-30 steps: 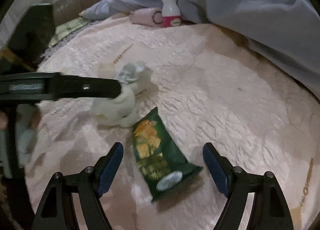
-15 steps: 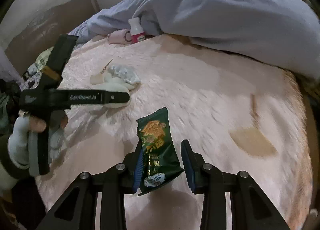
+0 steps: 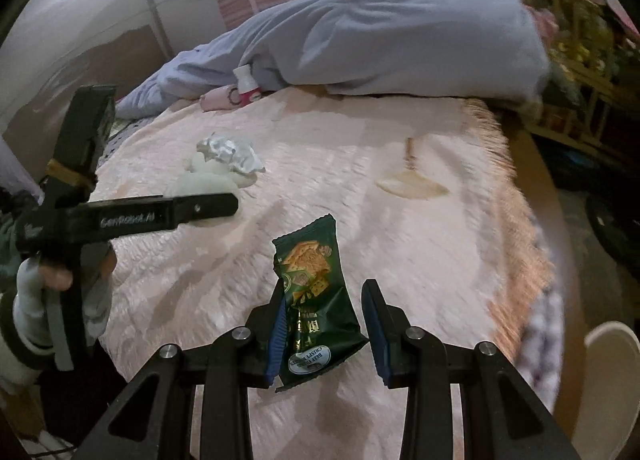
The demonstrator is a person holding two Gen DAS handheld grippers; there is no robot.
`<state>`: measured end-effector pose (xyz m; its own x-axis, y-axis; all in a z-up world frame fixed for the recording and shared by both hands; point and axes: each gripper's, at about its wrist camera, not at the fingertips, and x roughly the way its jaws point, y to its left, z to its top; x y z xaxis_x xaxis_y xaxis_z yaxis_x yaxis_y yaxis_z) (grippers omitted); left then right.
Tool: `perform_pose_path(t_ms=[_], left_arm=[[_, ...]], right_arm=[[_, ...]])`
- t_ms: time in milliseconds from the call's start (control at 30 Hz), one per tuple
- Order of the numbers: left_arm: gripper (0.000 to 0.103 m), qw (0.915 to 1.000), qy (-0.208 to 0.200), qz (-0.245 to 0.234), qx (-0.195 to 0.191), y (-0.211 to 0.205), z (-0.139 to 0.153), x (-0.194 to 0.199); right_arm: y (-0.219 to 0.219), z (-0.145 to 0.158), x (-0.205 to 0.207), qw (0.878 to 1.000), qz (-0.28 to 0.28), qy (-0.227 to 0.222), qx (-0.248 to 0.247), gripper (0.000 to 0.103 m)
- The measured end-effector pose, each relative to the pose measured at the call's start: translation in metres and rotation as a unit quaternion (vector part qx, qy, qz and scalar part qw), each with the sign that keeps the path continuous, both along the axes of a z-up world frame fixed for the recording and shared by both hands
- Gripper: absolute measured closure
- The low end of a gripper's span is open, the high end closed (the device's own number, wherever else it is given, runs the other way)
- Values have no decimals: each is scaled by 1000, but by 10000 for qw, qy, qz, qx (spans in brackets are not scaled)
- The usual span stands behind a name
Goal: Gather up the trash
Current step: 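Carry the plush toy and chip bag over the cream bucket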
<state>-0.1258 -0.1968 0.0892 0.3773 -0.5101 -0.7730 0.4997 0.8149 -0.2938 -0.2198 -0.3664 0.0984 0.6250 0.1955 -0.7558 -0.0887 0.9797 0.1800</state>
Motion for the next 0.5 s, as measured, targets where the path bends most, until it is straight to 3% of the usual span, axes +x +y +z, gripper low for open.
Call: perform_pose_path(t_ms=[233, 500], left_arm=[[57, 9984, -331, -398, 232, -37, 10, -44], [57, 9963, -377, -700, 325, -75, 10, -72]], right_arm=[[-24, 9, -39, 9993, -376, -76, -18, 68], [-57, 11, -76, 9967, -808, -99, -36, 68]])
